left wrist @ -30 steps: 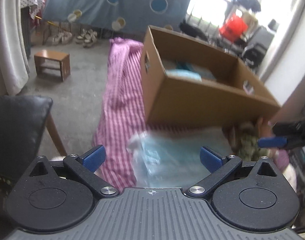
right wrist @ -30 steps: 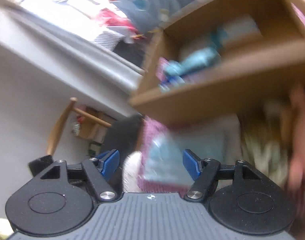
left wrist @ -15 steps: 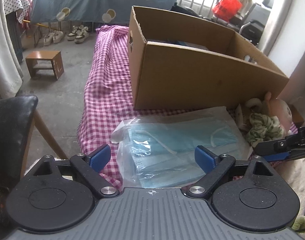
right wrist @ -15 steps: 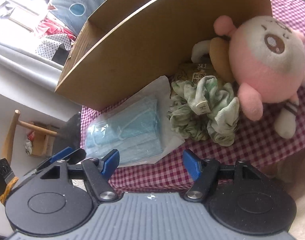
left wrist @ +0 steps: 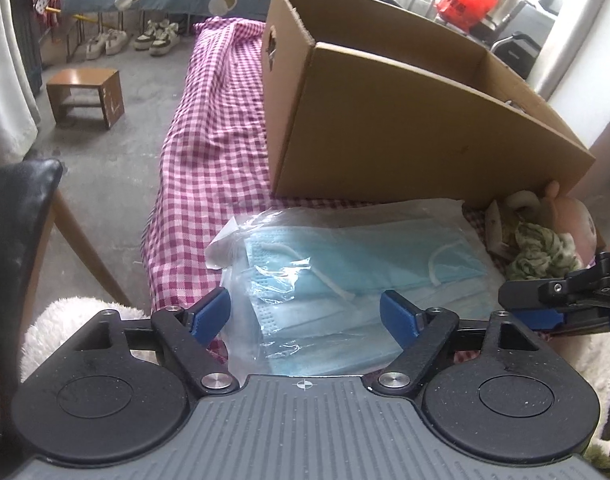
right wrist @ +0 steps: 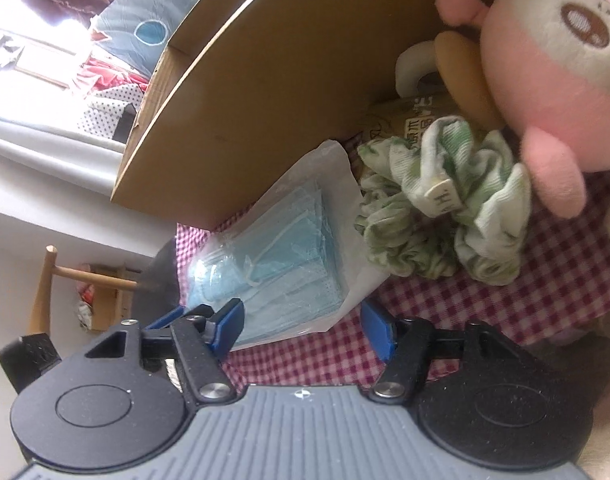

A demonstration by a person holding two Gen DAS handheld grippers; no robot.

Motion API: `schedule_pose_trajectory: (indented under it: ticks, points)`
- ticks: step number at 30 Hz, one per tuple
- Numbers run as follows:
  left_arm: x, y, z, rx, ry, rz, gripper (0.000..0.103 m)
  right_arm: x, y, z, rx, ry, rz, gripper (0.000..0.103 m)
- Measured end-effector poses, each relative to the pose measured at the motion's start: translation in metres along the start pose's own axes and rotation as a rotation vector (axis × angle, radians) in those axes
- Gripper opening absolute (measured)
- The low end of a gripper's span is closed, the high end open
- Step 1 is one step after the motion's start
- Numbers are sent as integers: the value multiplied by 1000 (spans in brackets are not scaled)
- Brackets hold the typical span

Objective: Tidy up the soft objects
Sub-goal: 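Move the right gripper to the blue face-mask bag and grasp its edge, then raise the mask bag edge with the right gripper while the left gripper approaches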

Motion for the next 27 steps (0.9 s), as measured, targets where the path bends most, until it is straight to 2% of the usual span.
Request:
schedule_pose_trajectory:
  ticks: [5, 14, 17, 21, 24, 27]
  points:
    - [-1, 4, 1, -11, 11, -17, 77, 19, 3, 2, 51, 28, 82, 57]
    - [-10, -2, -12, 3, 58, -83, 77, 42, 19, 1, 56, 29, 122, 51]
    - [-15, -5, -21, 17, 77, -104, 77, 47, 19, 0, 74, 39, 147, 45]
    - [-24, -5, -34, 19, 103, -129, 77, 59, 22, -5, 70, 64, 159, 28]
    - [-37, -2, -39, 25, 97, -110, 77, 64, 28, -7, 52, 82, 157, 22]
    - [-56, 5, -36, 21, 37, -94, 80, 67, 34, -9, 31, 92, 151, 21]
Point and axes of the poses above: each gripper's, at about its wrist camera, not at the fingertips, and x roughly the way its jaws point, y to its left, z to its top, the point moved 1 cm from there along x, roughly the way its jaws point, and after that the axes turned 8 degrees about y, right-handed, at the moved point
